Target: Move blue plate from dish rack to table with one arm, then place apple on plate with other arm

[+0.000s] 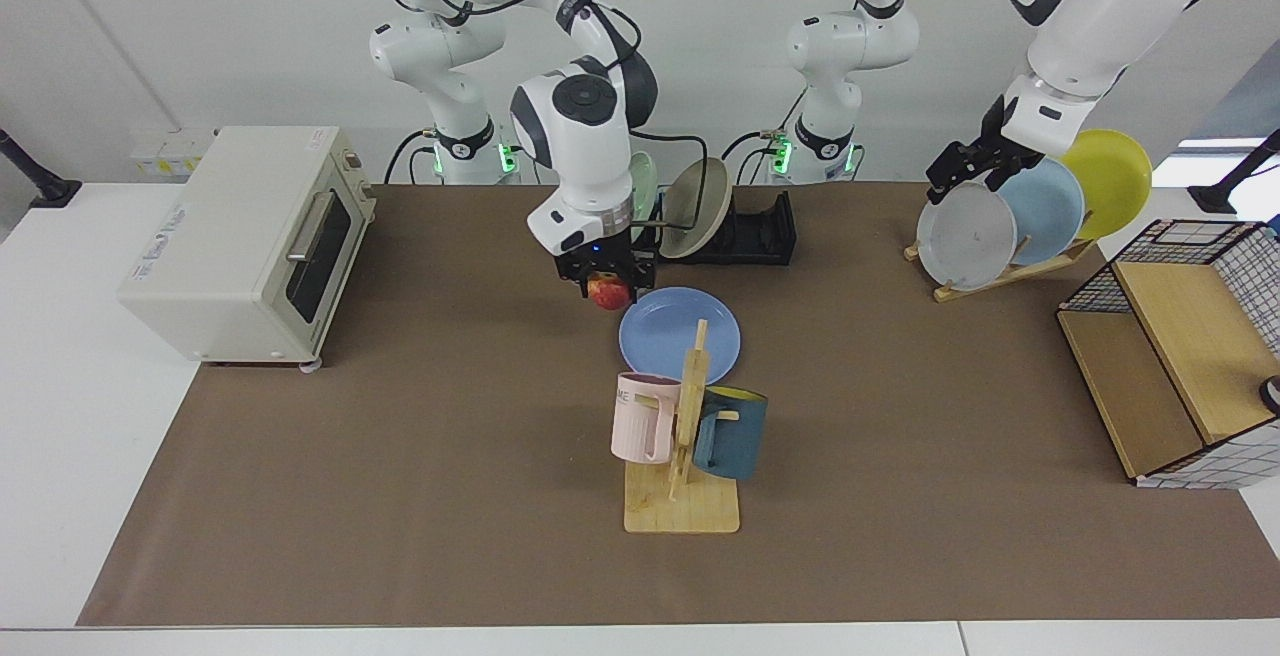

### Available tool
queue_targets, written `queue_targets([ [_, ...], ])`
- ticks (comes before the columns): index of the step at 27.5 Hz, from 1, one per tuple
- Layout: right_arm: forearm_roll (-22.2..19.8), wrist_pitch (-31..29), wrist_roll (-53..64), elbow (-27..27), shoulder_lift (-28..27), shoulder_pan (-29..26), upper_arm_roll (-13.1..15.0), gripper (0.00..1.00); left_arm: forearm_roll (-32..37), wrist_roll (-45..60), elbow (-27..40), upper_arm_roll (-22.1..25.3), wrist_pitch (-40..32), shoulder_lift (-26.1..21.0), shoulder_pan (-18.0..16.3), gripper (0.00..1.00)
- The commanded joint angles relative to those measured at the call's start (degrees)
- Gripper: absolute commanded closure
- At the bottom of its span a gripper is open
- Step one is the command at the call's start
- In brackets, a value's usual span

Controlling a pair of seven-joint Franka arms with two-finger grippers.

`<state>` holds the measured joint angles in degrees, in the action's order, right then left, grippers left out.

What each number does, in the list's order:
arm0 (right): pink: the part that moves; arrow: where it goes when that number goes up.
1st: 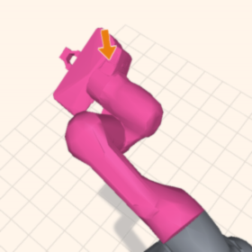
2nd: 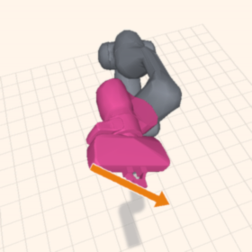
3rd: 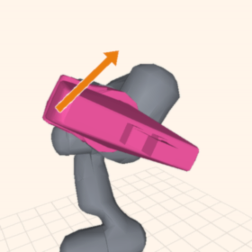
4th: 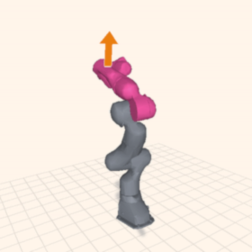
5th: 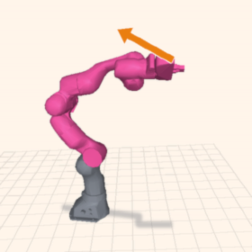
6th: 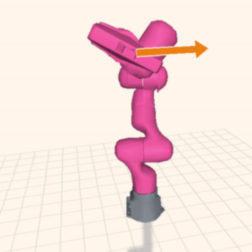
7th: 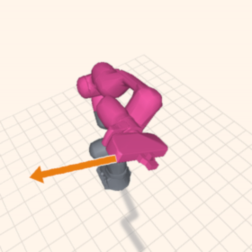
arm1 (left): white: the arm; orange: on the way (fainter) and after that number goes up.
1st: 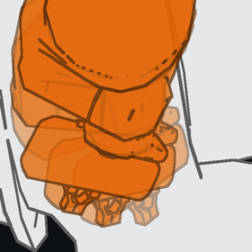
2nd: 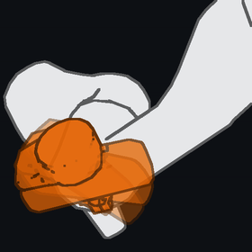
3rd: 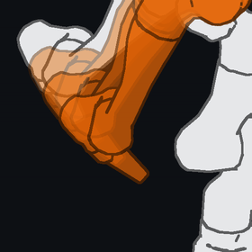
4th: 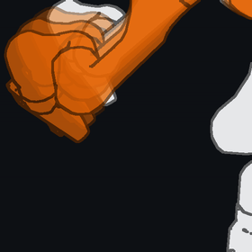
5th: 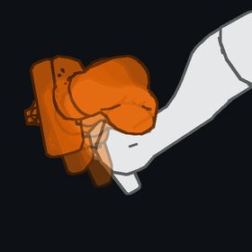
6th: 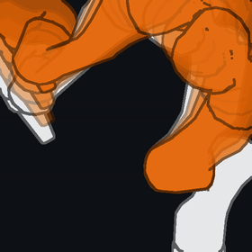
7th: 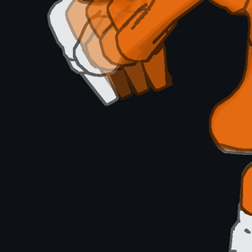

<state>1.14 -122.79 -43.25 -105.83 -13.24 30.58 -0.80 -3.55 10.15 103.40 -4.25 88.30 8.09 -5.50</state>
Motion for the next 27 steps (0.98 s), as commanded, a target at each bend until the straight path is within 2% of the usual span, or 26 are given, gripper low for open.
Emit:
queue_targets([
  [1, 0.88, -5.61, -7.1, 0.19, -4.51, 3.86, 0.45, 1.0, 0.12, -2.59, 0.31, 0.12, -1.38, 1.23, 0.85, 0.0],
  [11, 0.88, -9.75, -12.21, 0.1, -9.08, 7.3, 0.36, 1.0, 0.21, -2.59, 0.4, -0.67, 0.64, 0.88, 1.02, 0.0],
  [20, 0.88, -12.39, -12.65, 0.27, -11.46, 8.27, 0.36, 1.0, 0.3, -2.5, 0.4, -1.72, 3.28, 0.44, 1.46, 0.0],
  [21, 0.88, -12.56, -12.56, 0.36, -11.54, 8.18, 0.36, 0.97, 0.3, -2.5, 0.4, -1.72, 3.19, 0.44, 1.46, 0.0],
  [22, 1.14, -12.57, -12.48, 0.45, -11.54, 7.92, 0.36, 0.82, 0.3, -2.5, 0.4, -1.72, 3.28, 0.44, 1.46, 0.0],
  [23, 1.67, -12.57, -12.48, 0.54, -11.63, 7.66, 0.36, 0.61, 0.21, -2.5, 0.4, -1.72, 3.28, 0.44, 1.46, 0.0],
  [24, 2.54, -12.48, -12.48, 0.8, -11.63, 7.39, 0.36, 0.32, 0.3, -2.5, 0.49, -1.72, 3.28, 0.44, 1.46, 0.0],
  [25, 2.98, -11.96, -12.48, 1.24, -11.63, 7.3, 0.36, 0.09, 0.3, -2.41, 0.49, -1.72, 3.28, 0.44, 1.46, 0.0],
  [26, 3.25, -11.52, -12.3, 1.85, -11.55, 7.47, 0.45, 0.0, 0.3, -2.33, 0.49, -1.72, 3.28, 0.44, 1.46, 0.0],
  [27, 3.17, -11.08, -12.04, 2.55, -11.54, 7.39, 0.45, 0.0, 0.3, -2.15, 0.49, -1.9, 3.37, 0.44, 1.46, 0.0],
])
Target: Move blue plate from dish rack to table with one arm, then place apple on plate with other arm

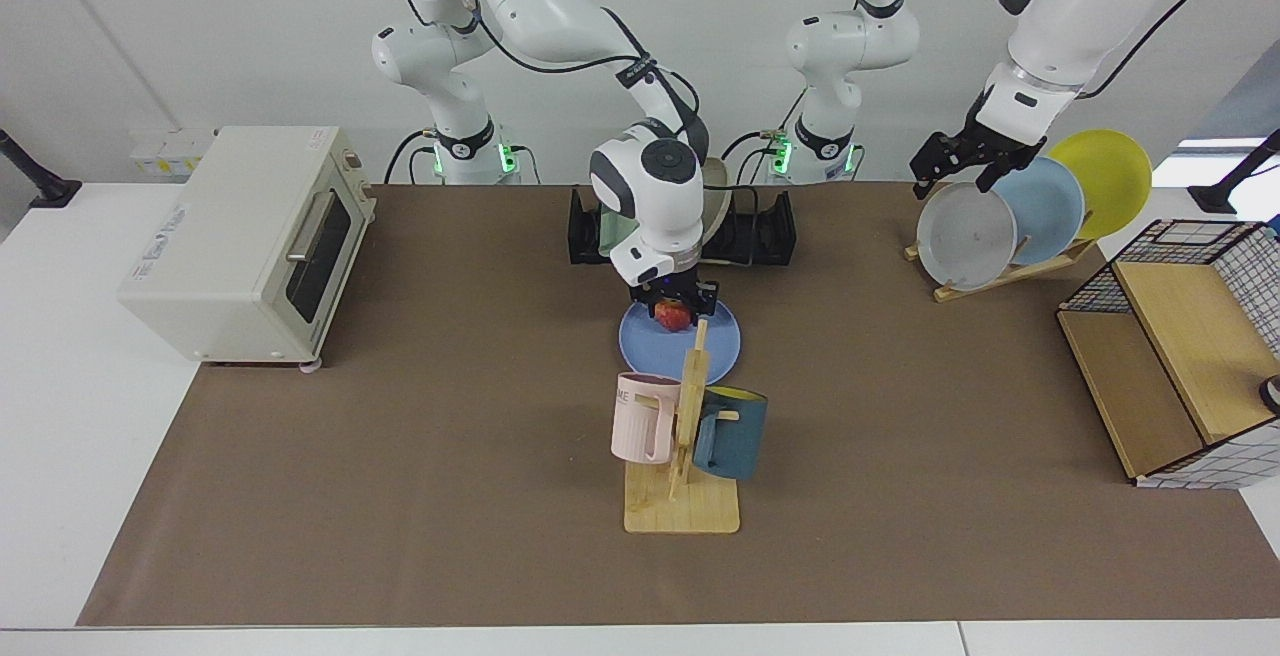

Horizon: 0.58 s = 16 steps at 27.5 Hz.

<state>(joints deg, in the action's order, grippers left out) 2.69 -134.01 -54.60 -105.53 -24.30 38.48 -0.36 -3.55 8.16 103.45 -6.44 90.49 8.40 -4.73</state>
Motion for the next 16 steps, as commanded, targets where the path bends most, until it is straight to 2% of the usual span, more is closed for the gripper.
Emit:
queue_targets([
  [1, 1.53, 0.94, -0.51, 2.69, -0.39, -0.77, 0.01, 0.0, 0.3, -0.16, 0.35, 0.2, 1.35, 0.12, 0.68, 0.0],
  [11, 0.65, 7.18, 6.78, 5.6, 4.43, -3.85, 0.62, 0.0, 0.21, 0.46, 0.35, -1.47, 4.17, -0.06, 0.68, 0.0],
  [16, 0.74, 9.47, 17.84, 5.33, 8.83, -9.82, 0.53, 0.0, 0.21, 0.55, 0.44, -0.77, 4.17, -0.06, 2.61, 0.0],
])
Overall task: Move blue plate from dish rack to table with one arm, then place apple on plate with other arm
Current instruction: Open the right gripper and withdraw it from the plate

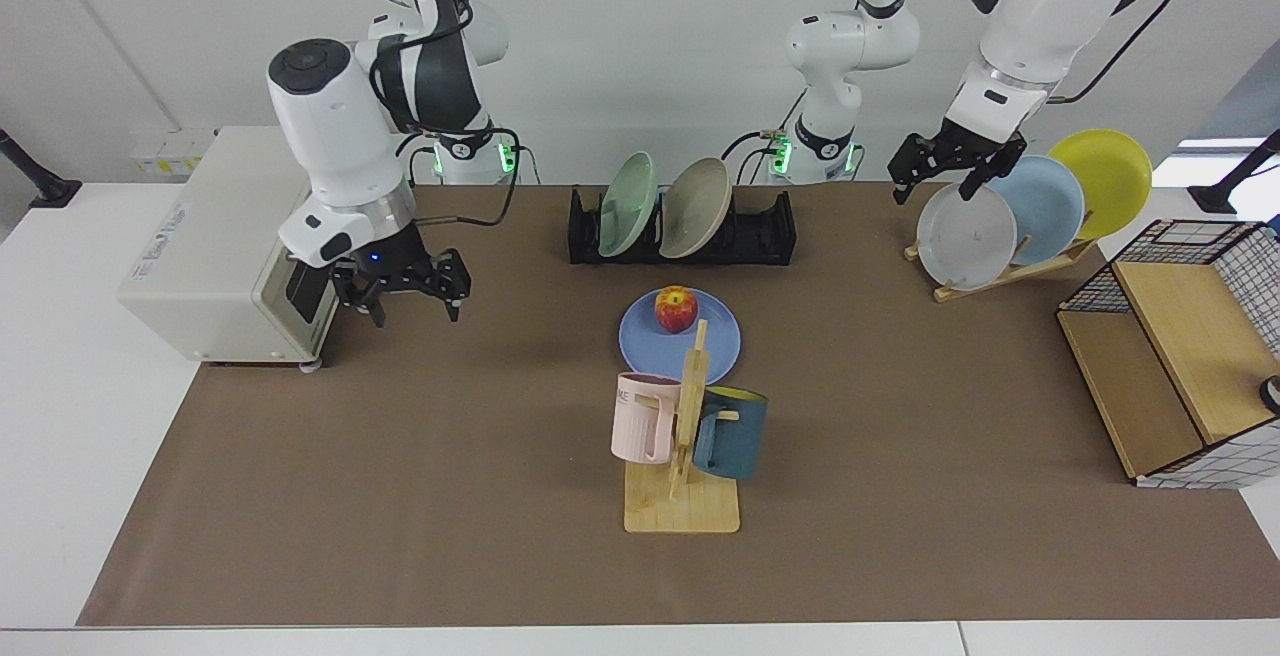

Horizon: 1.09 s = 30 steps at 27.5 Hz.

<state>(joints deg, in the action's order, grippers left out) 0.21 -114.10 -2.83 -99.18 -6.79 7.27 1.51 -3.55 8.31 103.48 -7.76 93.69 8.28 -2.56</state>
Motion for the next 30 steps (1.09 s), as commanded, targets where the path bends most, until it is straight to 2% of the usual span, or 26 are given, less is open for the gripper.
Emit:
queue_targets([
  [1, -1.27, 4.15, 1.51, -1.37, 5.56, -3.04, -1.15, 0.0, 0.3, 0.39, 0.41, 0.82, 0.97, 0.07, 0.98, 0.0],
  [7, 0.22, 7.4, 3.45, -1.46, 8.02, -6.91, -1.33, 0.0, 0.3, 0.39, 0.41, 0.73, 0.97, 0.07, 0.62, 0.0],
  [10, 3.82, 8.55, 1.61, -1.37, 8.03, -7.79, -1.24, 0.0, 0.3, 0.39, 0.41, 0.73, 0.97, 0.07, 0.45, 0.0],
  [12, 4.45, 8.9, 0.55, -1.28, 8.11, -7.71, -1.15, 0.0, 0.3, 0.39, 0.41, 0.73, 0.97, 0.07, 0.45, 0.0],
  [19, 3.04, 9.69, 0.11, 0.21, 8.38, -7.27, -1.15, 0.0, 0.3, 0.39, 0.41, 0.73, 0.97, 0.07, 0.36, 0.0],
  [23, 2.6, 13.81, -1.91, 1.53, 7.85, -7.61, -1.15, 0.0, 0.3, 0.39, 0.41, 0.73, 0.97, 0.07, 0.36, 0.0],
  [25, 2.34, 14.78, -2.18, 4.24, 7.59, -7.53, -1.33, 0.0, 0.3, 0.39, 0.41, 0.73, 0.97, 0.15, 0.36, 0.0],
  [30, 0.4, 14.08, -2.71, 4.96, 7.67, -7.44, -1.77, 0.0, 0.3, 0.4, 0.41, 0.73, 0.97, 0.07, 0.36, 0.0],
])
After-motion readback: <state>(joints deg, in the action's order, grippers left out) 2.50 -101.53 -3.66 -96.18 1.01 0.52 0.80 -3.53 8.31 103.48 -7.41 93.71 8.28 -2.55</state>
